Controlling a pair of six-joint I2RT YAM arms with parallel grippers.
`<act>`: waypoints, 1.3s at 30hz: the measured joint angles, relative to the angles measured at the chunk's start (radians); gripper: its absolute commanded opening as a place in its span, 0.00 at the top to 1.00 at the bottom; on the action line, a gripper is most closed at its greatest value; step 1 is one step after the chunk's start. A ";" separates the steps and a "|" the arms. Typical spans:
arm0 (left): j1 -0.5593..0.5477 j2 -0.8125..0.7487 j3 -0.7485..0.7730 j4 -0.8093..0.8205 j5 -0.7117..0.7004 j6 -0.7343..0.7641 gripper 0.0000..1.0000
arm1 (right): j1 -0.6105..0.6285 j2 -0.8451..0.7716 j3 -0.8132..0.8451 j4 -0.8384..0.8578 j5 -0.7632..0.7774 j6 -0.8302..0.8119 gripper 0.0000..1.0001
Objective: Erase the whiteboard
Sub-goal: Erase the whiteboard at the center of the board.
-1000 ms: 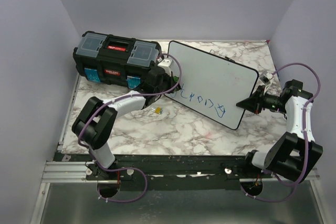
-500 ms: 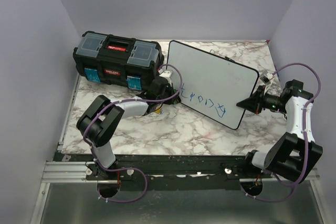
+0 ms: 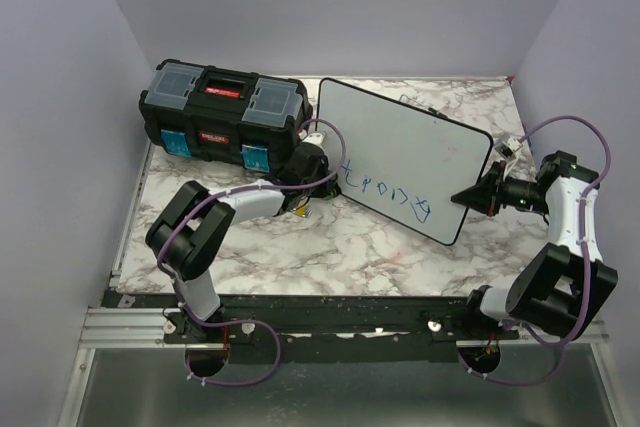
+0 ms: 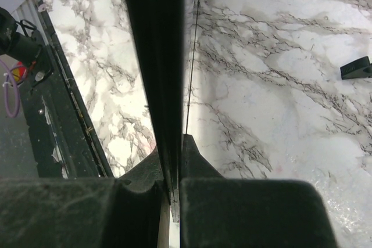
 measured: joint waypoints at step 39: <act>-0.063 0.077 0.158 -0.228 -0.061 -0.094 1.00 | -0.008 -0.043 0.000 -0.033 0.008 -0.067 0.99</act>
